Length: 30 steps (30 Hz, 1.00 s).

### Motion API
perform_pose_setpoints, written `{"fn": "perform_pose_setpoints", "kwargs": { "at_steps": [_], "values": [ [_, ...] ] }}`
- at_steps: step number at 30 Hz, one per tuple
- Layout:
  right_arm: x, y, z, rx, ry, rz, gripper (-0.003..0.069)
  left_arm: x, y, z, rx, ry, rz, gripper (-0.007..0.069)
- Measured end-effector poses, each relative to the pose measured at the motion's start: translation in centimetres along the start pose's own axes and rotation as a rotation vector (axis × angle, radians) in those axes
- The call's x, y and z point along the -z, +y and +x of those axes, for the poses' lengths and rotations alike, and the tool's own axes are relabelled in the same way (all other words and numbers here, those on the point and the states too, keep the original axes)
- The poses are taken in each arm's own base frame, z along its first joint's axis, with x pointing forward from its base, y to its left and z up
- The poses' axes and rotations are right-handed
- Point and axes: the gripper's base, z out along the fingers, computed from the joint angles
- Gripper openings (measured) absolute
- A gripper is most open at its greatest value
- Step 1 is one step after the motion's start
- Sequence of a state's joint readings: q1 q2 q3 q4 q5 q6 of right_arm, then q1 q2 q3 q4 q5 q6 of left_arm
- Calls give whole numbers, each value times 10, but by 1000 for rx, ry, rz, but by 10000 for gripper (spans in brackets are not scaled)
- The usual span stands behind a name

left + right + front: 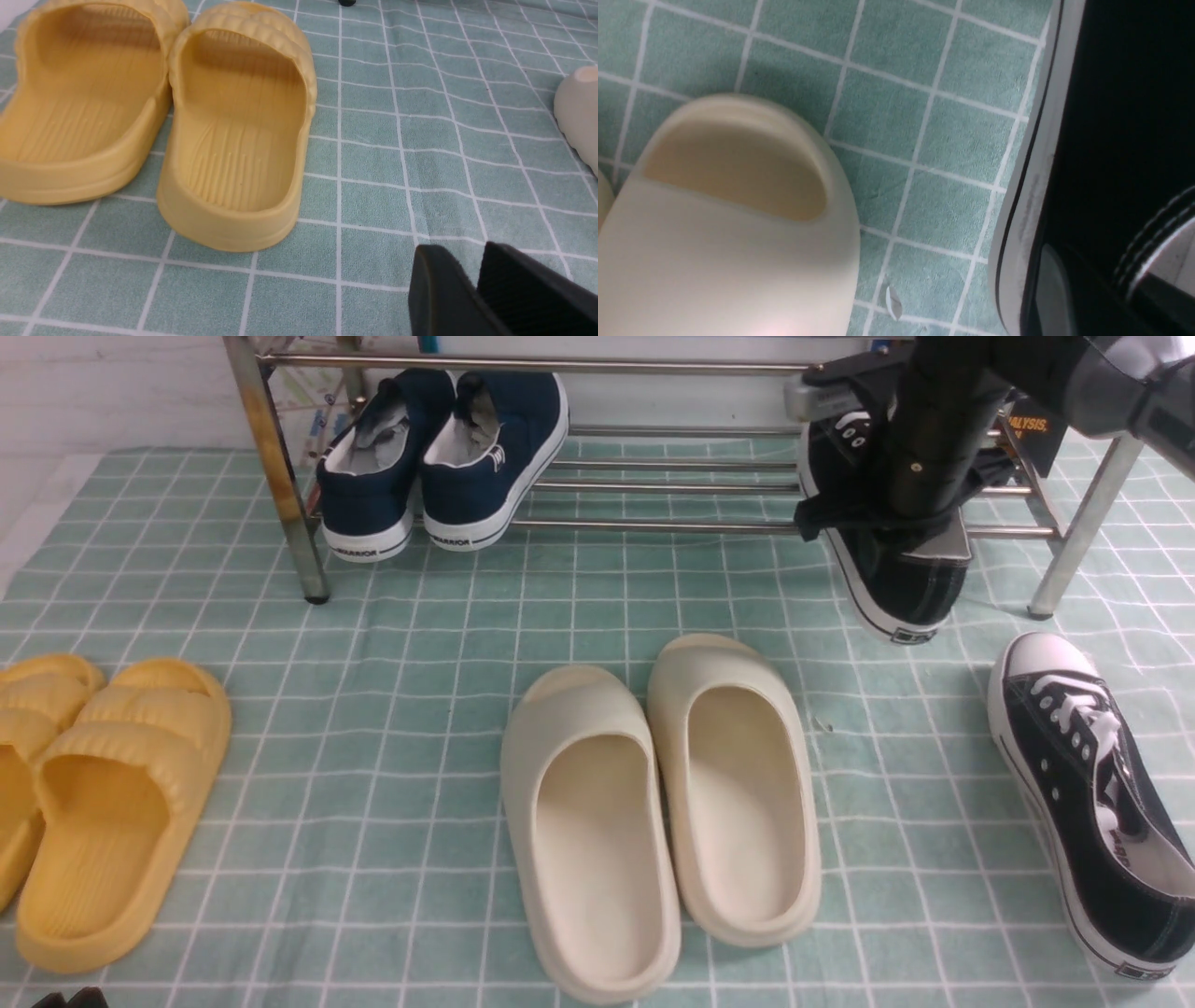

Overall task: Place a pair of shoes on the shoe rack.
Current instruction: Use the right arm to put a shoe into the shoe rack

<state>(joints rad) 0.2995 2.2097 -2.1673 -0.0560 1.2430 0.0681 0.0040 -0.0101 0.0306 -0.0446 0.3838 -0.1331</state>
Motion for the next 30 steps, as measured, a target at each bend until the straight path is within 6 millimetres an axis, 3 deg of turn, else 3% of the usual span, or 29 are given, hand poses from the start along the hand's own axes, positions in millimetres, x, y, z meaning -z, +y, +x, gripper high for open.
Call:
{"fn": "perform_pose_setpoints", "kwargs": {
  "at_steps": [20, 24, 30],
  "values": [
    [-5, -13, -22, -24, -227, 1, 45, 0, 0, 0, 0, 0, 0, 171],
    [-4, -14, -25, -20, -265, 8, 95, 0, 0, 0, 0, 0, 0, 176],
    [0, -15, -28, -13, -292, 20, 279, 0, 0, 0, 0, 0, 0, 181]
  ]
}}
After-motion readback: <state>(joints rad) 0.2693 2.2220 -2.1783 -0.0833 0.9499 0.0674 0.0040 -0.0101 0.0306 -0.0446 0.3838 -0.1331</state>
